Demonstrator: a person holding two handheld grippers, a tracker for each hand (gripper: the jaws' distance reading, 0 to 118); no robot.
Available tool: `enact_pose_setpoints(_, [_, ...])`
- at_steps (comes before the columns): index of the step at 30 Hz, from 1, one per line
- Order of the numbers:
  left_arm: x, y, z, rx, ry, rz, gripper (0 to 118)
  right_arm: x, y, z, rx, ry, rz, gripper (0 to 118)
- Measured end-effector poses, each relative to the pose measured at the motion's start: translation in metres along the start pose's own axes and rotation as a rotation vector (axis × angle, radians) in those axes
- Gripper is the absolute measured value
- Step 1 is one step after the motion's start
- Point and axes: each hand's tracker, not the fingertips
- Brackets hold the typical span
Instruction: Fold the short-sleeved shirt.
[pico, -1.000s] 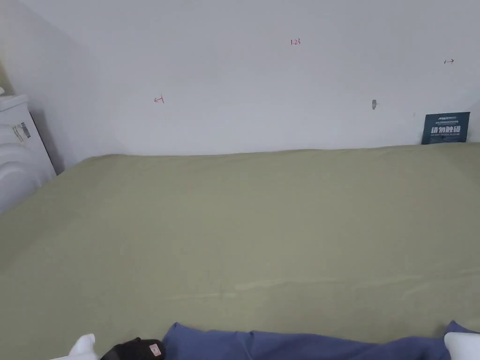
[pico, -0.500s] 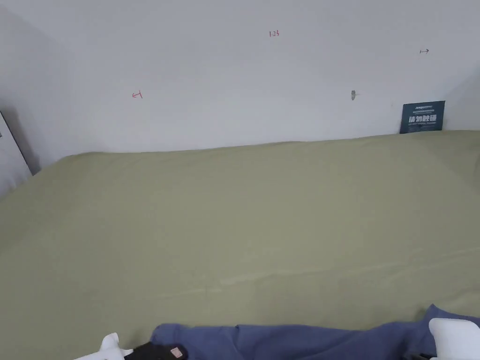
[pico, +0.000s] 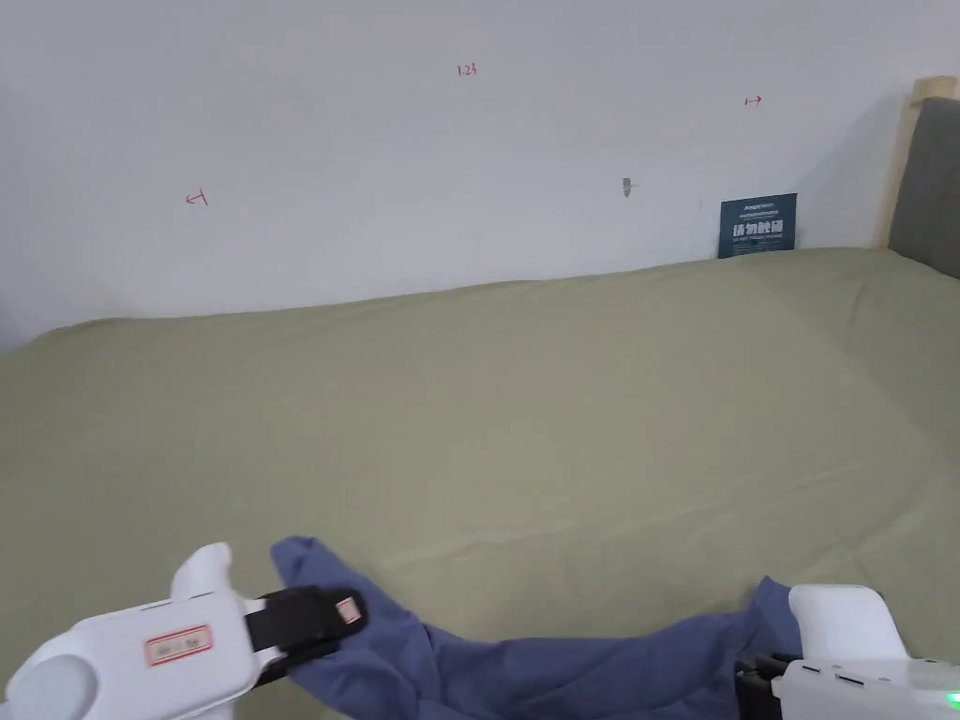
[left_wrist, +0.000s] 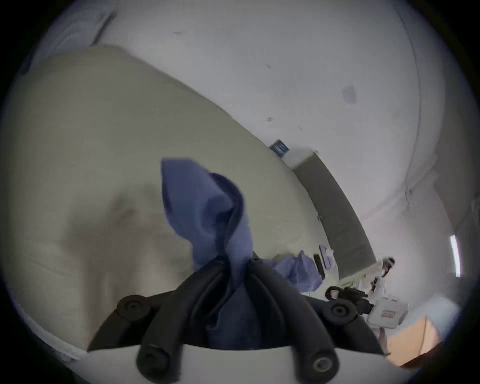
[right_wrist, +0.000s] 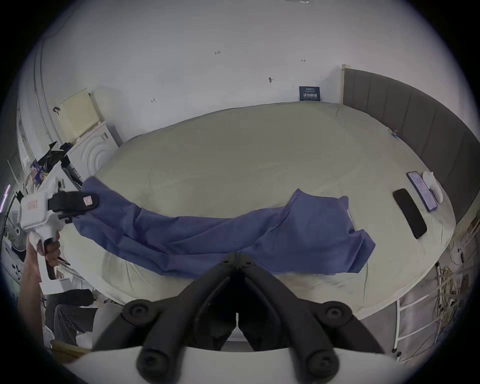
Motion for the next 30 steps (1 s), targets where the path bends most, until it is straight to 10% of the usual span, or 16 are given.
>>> enact_pose_setpoints(7, [0.065,-0.034,-0.089,-0.133,-0.048,-0.076,8,0.023,-0.005,0.003,-0.01,-0.02,-0.016,1])
enact_pose_setpoints(8, [0.066,-0.037,-0.1,-0.169,-0.083,-0.068,16,0.026,-0.005,0.003,-0.012,-0.025,-0.016,1])
enact_pose_setpoints(11, [0.059,-0.047,-0.128,-0.271,-0.17,0.017,100,0.033,-0.007,0.004,-0.019,-0.039,-0.021,1])
enact_pose_setpoints(15, [0.047,-0.053,-0.128,-0.219,-0.126,0.06,100,0.044,-0.008,0.003,-0.02,-0.051,-0.039,1])
enact_pose_setpoints(17, [0.024,-0.048,-0.124,-0.199,-0.092,0.117,94,0.048,-0.008,0.002,-0.018,-0.054,-0.044,1])
enact_pose_setpoints(21, [0.001,-0.043,-0.112,-0.175,-0.02,0.109,9,0.047,-0.007,0.0,-0.021,-0.048,-0.049,1])
enact_pose_setpoints(30, [0.02,-0.088,-0.166,-0.271,0.031,-0.01,0,0.038,-0.012,0.009,-0.004,-0.013,-0.038,1])
